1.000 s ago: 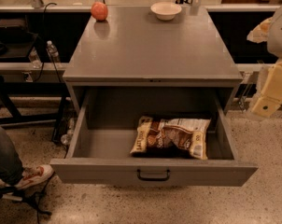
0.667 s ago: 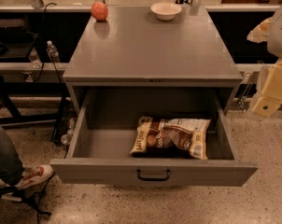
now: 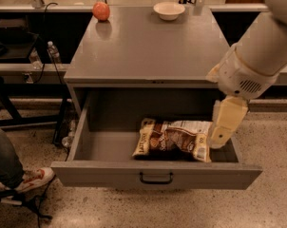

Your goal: Pick brown chip bag from top drawer and place on counter

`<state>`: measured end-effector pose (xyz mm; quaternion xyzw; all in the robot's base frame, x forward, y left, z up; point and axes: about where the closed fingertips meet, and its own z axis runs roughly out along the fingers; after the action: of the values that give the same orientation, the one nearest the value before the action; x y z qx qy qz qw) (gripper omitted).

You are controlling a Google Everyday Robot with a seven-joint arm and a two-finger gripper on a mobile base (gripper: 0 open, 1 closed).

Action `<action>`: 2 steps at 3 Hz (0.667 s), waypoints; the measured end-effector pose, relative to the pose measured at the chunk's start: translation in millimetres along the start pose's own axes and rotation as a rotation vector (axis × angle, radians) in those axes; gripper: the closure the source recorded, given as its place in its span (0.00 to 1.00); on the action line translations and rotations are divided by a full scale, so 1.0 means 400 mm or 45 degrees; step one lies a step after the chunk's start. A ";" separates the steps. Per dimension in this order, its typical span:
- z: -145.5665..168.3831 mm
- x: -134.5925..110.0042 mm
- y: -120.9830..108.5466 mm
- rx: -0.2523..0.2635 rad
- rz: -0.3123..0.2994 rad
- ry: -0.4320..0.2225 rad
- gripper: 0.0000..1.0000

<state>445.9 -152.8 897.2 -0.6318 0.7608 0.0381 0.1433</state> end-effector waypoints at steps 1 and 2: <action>0.123 -0.050 0.010 -0.043 0.041 -0.043 0.00; 0.253 -0.155 -0.017 -0.024 0.118 -0.169 0.00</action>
Offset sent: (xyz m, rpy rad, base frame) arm 0.0545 0.1318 -0.1225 0.2495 0.0367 -0.1153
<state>479.6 -71.1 817.8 -0.5933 0.7777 0.0938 0.1855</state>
